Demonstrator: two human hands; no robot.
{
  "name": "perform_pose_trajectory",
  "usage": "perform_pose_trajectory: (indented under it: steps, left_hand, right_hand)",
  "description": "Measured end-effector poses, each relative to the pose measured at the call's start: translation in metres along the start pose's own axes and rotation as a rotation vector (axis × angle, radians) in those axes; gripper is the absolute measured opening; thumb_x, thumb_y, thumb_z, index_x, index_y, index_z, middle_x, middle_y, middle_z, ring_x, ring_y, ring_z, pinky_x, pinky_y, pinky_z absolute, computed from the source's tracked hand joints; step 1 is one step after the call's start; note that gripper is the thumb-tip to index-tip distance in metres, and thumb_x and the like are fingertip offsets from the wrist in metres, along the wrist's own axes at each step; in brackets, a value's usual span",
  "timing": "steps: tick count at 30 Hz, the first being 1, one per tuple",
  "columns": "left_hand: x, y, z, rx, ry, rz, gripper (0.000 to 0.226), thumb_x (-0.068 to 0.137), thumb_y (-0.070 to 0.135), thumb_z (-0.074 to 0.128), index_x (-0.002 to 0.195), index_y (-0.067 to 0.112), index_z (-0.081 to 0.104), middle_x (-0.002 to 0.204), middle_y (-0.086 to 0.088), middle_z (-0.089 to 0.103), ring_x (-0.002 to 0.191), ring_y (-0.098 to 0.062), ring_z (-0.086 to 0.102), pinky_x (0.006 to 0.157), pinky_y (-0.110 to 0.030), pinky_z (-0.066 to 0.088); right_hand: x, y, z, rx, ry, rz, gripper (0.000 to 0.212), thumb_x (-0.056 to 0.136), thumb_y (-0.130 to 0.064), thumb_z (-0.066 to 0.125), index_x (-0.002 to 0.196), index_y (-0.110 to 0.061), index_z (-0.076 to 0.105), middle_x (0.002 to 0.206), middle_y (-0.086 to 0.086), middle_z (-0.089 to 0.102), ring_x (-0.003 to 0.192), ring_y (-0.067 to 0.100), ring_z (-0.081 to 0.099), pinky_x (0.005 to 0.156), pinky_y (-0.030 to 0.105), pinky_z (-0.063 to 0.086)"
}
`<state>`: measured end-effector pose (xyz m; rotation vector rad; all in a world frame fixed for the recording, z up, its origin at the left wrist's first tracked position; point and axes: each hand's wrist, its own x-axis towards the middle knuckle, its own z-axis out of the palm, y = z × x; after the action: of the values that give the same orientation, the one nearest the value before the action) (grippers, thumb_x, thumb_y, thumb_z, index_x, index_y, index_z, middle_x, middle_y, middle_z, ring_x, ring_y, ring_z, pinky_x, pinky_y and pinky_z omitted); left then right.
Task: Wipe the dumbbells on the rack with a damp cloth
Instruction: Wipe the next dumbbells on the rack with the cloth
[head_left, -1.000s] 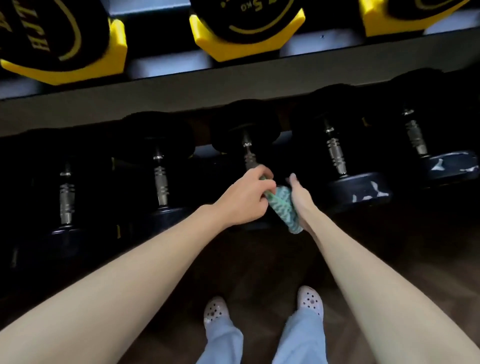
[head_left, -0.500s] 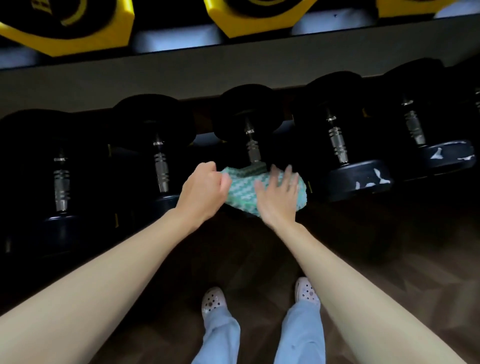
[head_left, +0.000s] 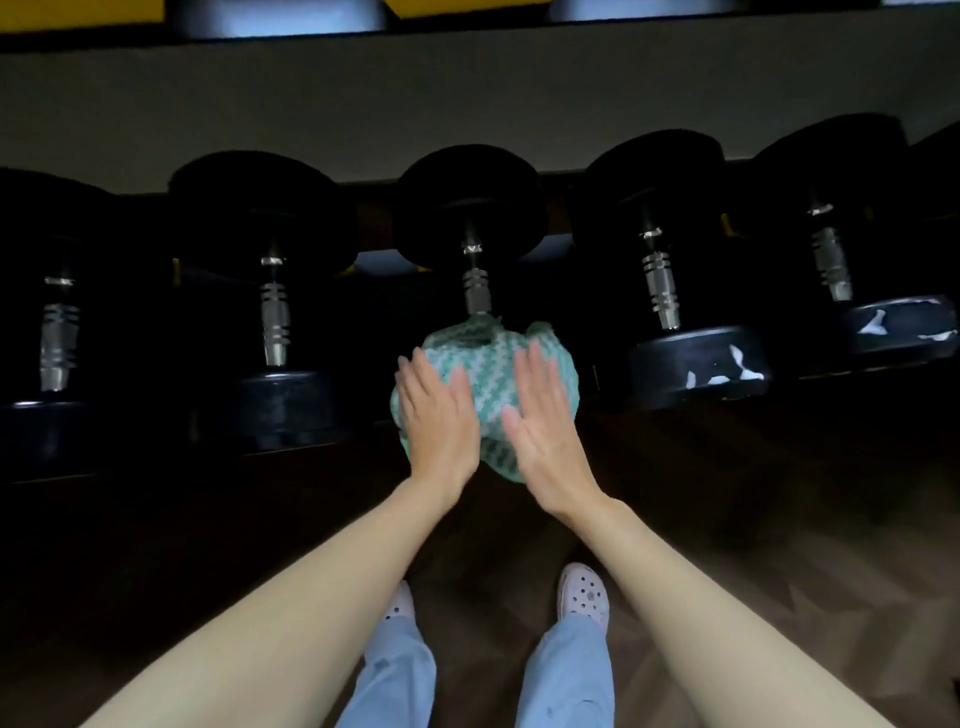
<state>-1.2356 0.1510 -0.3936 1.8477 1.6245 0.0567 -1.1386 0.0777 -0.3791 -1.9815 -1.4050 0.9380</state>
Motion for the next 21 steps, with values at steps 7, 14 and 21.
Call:
perform_pose_trajectory:
  steps: [7,14,21]
  left_hand:
    - [-0.011,0.025,0.01,0.293,0.176,0.175,0.069,0.1,0.038,0.005,0.135,-0.013,0.035,0.137,-0.037,0.037,0.129,-0.048,0.038,0.106,-0.053,0.033]
    - [0.0,0.048,0.001,0.647,0.106,0.395,0.057,0.087,0.036,0.028,0.118,0.0,0.059,0.105,-0.019,0.064,0.097,-0.036,0.062,0.095,-0.049,0.045]
    - [0.019,0.087,0.005,0.828,-0.002,0.542,0.037,0.092,0.032,0.032,0.102,0.009,0.059,0.098,-0.012,0.061,0.085,-0.028,0.057,0.069,-0.034,0.039]
  right_hand:
    - [0.013,0.01,-0.013,0.513,0.081,0.246,0.048,0.103,-0.033,0.017,0.147,-0.028,-0.001,0.151,-0.02,-0.01,0.141,-0.001,-0.011,0.118,0.023,-0.005]
    - [0.04,0.026,-0.032,1.124,0.117,0.528,0.057,0.1,-0.048,0.014,0.148,-0.02,0.024,0.15,0.006,0.034,0.137,0.02,0.035,0.109,0.035,0.032]
    - [0.048,0.034,-0.037,1.251,0.078,0.596,0.061,0.1,-0.048,0.009,0.147,-0.015,0.027,0.144,0.012,0.043,0.129,0.023,0.044,0.084,0.027,0.044]
